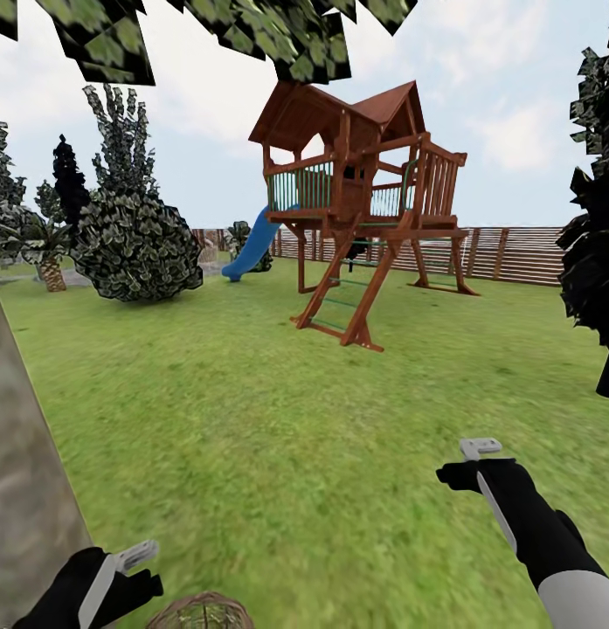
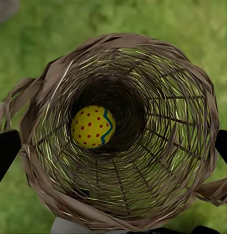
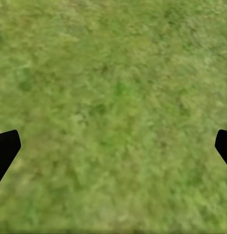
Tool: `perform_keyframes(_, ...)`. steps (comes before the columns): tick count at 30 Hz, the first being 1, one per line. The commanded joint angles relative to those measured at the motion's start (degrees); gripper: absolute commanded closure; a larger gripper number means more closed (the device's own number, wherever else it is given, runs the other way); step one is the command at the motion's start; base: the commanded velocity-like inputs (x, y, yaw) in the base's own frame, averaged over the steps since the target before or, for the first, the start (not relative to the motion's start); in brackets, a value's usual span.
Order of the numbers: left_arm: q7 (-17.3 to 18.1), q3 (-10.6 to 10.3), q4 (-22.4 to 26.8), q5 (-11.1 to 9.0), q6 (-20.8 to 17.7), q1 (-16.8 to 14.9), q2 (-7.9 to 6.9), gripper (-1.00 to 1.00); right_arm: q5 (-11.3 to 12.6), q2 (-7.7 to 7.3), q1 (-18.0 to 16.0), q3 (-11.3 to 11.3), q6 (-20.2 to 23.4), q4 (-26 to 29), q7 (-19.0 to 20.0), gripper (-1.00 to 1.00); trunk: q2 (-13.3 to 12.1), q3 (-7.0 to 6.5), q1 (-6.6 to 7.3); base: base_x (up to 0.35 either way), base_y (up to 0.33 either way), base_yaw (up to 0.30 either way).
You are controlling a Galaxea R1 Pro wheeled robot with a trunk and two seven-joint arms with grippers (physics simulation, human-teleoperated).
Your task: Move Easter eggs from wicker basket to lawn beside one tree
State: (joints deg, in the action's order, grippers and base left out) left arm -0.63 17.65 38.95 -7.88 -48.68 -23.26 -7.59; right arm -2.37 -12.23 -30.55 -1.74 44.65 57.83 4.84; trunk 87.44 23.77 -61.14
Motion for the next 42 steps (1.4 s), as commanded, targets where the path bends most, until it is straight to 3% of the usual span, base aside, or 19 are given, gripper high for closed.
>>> perform_keyframes(1, -0.1, 0.1, 0.0, -0.3, -0.3, 0.0, 0.10, -1.00, -0.3, -0.02, 0.0, -0.1, 0.3, 0.1, 0.4, -1.00, 0.5, 0.25, -0.23, 0.000, 0.000, 0.000)
perform_keyframes(8, -0.1, 0.1, 0.1, -0.2, -0.3, 0.0, 0.77, -1.00, -0.3, -0.04, 0.0, -0.1, 0.3, 0.1, 0.4, -1.00, 3.3, 1.51, -1.76, 0.000, 0.000, 0.000)
perform_keyframes(42, -0.1, 0.1, 0.1, 0.1, -0.3, 0.0, 0.82, -1.00, -0.3, -0.16, 0.0, -0.1, 0.3, 0.4, 0.5, -1.00, 16.9, 7.62, -9.23, 0.000, 0.000, 0.000)
